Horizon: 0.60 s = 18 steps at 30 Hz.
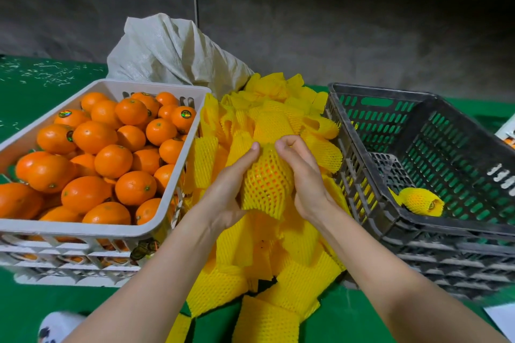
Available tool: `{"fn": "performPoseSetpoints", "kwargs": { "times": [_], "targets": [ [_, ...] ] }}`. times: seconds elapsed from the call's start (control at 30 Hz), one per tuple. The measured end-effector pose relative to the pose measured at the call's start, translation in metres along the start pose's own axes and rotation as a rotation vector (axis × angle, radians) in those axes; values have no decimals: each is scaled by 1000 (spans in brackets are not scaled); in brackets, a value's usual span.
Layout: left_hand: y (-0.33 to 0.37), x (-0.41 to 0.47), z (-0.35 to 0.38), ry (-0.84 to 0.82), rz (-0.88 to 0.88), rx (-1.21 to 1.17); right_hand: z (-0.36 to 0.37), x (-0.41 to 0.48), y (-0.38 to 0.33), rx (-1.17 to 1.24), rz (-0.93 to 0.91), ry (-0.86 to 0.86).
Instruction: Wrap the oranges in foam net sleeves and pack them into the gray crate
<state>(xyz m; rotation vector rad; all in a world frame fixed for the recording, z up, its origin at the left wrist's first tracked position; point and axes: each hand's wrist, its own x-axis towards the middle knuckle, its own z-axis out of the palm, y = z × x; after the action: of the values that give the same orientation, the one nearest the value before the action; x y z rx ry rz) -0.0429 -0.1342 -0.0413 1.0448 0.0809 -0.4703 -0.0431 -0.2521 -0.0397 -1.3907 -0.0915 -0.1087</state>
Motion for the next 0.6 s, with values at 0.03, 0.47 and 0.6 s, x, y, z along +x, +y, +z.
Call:
{"fn": "performPoseSetpoints", "kwargs": {
  "times": [0.03,0.47,0.6],
  "targets": [
    [-1,0,1,12,19,24,1,0,-1,-40,-19,6],
    [-8,1,5,269,270,135,6,-5,7,-216,-76,134],
    [-3,7,9,281,289,-26,1,-21,8,-389,-208,-161]
  ]
}}
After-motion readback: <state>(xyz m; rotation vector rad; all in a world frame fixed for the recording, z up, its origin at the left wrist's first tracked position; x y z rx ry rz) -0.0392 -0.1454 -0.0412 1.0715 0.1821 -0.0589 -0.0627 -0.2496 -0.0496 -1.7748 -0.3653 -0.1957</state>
